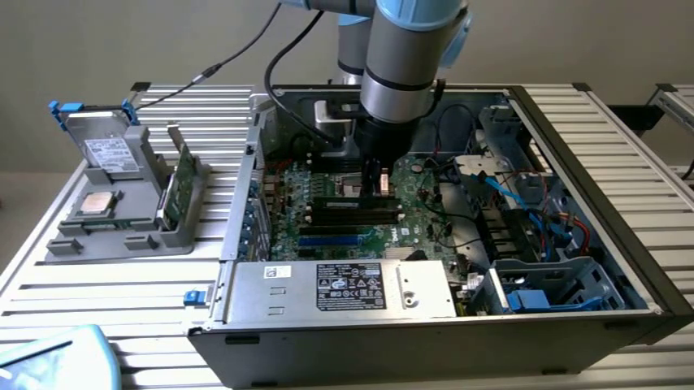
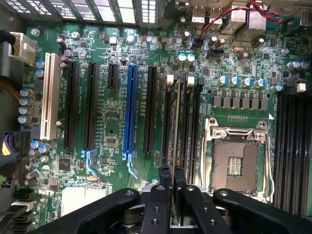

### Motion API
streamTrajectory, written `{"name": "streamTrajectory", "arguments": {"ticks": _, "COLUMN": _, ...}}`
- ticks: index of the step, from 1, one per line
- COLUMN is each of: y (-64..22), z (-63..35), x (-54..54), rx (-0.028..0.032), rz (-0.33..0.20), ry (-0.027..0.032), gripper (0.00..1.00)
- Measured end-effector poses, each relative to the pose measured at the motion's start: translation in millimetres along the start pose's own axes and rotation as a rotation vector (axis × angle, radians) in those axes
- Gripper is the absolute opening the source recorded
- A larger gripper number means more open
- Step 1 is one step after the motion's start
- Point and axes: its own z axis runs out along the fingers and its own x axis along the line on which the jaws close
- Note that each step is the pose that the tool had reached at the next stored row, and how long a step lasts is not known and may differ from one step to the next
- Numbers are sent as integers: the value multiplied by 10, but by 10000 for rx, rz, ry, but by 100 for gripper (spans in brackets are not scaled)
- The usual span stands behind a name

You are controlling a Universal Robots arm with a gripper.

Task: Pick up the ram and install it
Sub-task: 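Insert the ram into the slot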

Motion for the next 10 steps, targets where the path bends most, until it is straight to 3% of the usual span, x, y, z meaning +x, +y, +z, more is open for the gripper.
{"name": "streamTrajectory", "arguments": {"ticks": 3, "y": 3, "z": 10, "x": -6, "rx": 65, "rz": 0, "ry": 36, "gripper": 14}}
{"name": "streamTrajectory", "arguments": {"ticks": 7, "y": 16, "z": 12, "x": -18, "rx": 68, "rz": 2, "ry": 74, "gripper": 14}}
{"name": "streamTrajectory", "arguments": {"ticks": 10, "y": 37, "z": 14, "x": -34, "rx": 96, "rz": 10, "ry": 182, "gripper": 14}}
